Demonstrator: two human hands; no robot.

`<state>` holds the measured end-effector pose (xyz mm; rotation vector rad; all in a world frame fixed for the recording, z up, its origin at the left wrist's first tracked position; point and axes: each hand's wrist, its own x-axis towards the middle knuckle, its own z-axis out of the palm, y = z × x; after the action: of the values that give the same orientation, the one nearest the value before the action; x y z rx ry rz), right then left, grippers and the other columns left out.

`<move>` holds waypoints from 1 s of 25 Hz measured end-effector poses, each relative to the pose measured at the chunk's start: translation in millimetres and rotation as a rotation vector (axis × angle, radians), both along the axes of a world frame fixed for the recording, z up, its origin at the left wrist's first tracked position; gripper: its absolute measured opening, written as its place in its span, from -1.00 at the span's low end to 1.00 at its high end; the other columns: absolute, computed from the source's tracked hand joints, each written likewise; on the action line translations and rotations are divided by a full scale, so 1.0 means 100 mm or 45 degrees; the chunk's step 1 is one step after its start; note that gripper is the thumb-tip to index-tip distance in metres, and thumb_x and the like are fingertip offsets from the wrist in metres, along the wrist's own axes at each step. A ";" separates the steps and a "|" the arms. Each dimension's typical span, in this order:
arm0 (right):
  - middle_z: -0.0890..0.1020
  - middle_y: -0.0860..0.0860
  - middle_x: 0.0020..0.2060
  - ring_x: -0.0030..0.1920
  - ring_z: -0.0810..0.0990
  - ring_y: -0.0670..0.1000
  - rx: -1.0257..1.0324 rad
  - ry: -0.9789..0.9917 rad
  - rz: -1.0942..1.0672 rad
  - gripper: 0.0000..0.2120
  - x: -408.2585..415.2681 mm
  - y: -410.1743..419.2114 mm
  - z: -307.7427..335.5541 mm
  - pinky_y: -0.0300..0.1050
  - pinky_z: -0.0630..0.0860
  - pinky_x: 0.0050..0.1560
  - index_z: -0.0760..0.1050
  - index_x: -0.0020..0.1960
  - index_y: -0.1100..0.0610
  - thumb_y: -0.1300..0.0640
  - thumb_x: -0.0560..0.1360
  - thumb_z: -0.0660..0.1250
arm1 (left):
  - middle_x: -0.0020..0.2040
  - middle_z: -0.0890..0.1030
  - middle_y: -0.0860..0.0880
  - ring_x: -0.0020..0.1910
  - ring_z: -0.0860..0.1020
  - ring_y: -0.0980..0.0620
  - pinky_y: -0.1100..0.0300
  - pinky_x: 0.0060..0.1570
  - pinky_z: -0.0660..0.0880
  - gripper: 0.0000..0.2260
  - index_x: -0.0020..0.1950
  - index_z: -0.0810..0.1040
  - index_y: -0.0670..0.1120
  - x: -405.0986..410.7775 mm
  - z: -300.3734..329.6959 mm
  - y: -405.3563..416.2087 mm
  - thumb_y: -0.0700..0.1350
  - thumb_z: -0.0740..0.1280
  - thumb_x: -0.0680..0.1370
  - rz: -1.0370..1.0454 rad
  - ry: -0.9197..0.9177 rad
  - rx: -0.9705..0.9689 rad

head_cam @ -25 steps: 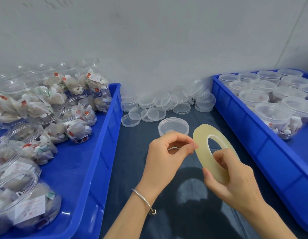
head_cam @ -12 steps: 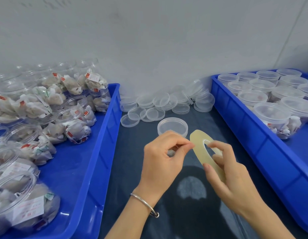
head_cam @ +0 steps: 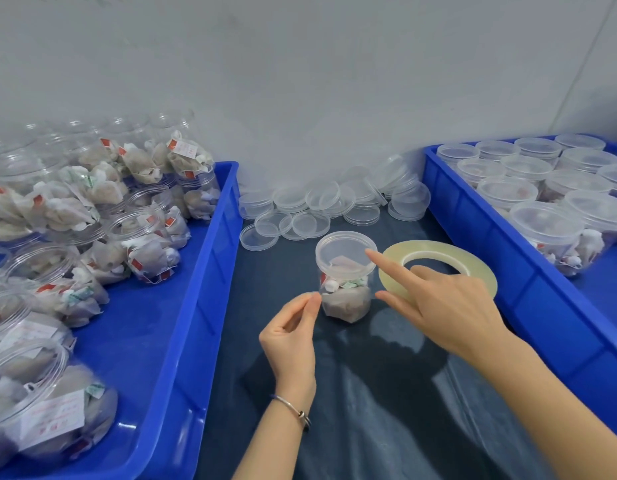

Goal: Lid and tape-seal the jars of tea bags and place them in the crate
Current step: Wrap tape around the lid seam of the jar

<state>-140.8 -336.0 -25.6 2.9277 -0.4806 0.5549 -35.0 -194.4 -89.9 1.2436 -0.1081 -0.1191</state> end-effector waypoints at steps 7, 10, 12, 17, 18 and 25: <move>0.27 -0.04 -0.52 -0.63 0.11 0.01 -0.131 -0.026 0.032 -0.46 0.07 -0.14 0.07 -0.35 -0.13 -0.50 0.45 0.37 -0.03 -0.25 0.48 0.15 | -0.07 0.70 0.11 -0.05 0.65 0.21 0.45 -0.11 0.49 -0.80 -0.19 0.70 -0.07 0.14 0.05 -0.13 -0.36 0.41 0.45 -0.119 -0.118 -0.115; 0.32 -0.05 -0.51 -0.62 0.19 0.02 -0.125 0.005 -0.009 -0.44 0.08 -0.17 0.05 -0.32 -0.12 -0.52 0.39 0.41 -0.09 -0.26 0.48 0.07 | -0.05 0.70 0.10 -0.03 0.64 0.20 0.44 -0.10 0.49 -0.89 -0.14 0.68 -0.18 0.16 -0.01 -0.15 -0.36 0.40 0.46 -0.157 -0.114 -0.125; 0.40 -0.08 -0.44 -0.56 0.29 0.01 -0.143 0.082 -0.082 -0.41 0.08 -0.19 0.03 -0.24 -0.08 -0.55 0.15 0.48 -0.22 -0.33 0.48 -0.11 | -0.04 0.70 0.09 -0.02 0.64 0.19 0.44 -0.09 0.49 -0.91 -0.14 0.68 -0.21 0.17 -0.05 -0.16 -0.35 0.40 0.46 -0.171 -0.103 -0.139; 0.42 -0.09 -0.35 -0.45 0.42 -0.03 -0.116 0.105 -0.075 -0.39 0.11 -0.23 -0.03 -0.19 0.02 -0.55 -0.16 0.47 -0.33 -0.38 0.43 -0.31 | -0.04 0.70 0.09 -0.02 0.64 0.20 0.45 -0.10 0.50 -0.88 -0.15 0.69 -0.17 0.20 -0.08 -0.17 -0.35 0.40 0.46 -0.178 -0.103 -0.148; 0.44 -0.09 -0.35 -0.46 0.42 -0.02 -0.088 0.095 -0.073 -0.39 0.12 -0.23 -0.04 -0.19 0.04 -0.56 -0.14 0.47 -0.33 -0.38 0.43 -0.30 | -0.04 0.70 0.10 -0.02 0.64 0.20 0.45 -0.10 0.49 -0.88 -0.15 0.69 -0.16 0.21 -0.09 -0.17 -0.35 0.40 0.46 -0.175 -0.103 -0.148; 0.51 -0.11 -0.27 -0.34 0.52 -0.06 0.015 0.090 -0.040 -0.36 0.18 -0.31 -0.13 -0.21 0.22 -0.54 -0.15 0.48 -0.34 -0.39 0.41 -0.34 | -0.05 0.70 0.11 -0.02 0.64 0.22 0.46 -0.09 0.49 -0.89 -0.14 0.69 -0.19 0.26 -0.11 -0.20 -0.36 0.41 0.45 -0.163 -0.098 -0.136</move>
<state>-122.6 -367.0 -38.7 2.9336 -0.5214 0.4444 -9.3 -214.3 -100.5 1.1349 -0.2581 -0.1740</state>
